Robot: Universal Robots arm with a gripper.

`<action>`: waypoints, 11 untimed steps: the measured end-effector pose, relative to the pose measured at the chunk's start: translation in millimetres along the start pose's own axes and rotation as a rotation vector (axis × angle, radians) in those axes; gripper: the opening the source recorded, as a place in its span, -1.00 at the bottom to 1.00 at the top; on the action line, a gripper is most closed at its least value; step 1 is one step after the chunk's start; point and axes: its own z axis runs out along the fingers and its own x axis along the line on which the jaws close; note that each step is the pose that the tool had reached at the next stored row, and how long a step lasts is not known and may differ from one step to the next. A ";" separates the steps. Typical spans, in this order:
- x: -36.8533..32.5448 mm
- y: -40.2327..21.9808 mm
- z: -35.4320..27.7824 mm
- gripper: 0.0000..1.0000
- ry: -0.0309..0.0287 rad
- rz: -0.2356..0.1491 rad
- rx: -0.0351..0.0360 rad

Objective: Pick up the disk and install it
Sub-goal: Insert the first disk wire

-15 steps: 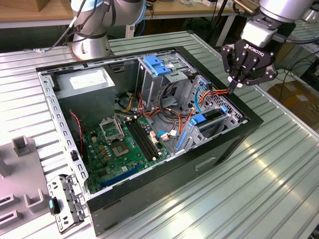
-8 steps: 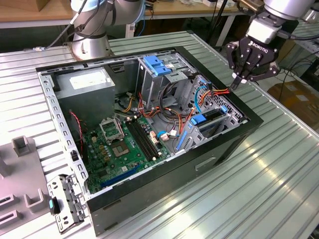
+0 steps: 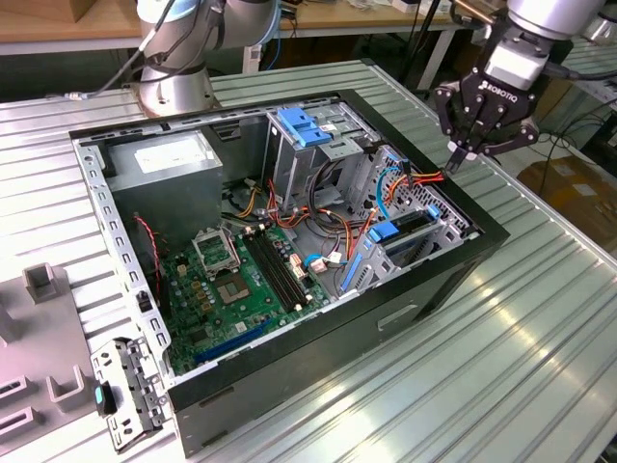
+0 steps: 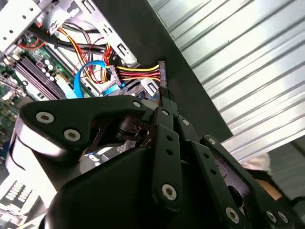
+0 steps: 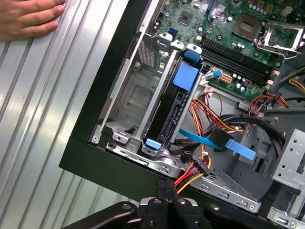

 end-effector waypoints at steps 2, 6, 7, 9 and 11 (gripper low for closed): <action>0.0 0.0 1.9 -0.79 0.0000 -0.056 0.0007; 0.0 0.0 3.7 -0.79 0.0003 -0.143 0.0017; 0.0 -0.1 4.1 -0.79 0.0002 -0.160 0.0020; 0.0 -0.9 4.8 -0.79 0.0003 -0.184 0.0022; 0.0 -1.0 4.8 -0.79 0.0004 -0.184 0.0022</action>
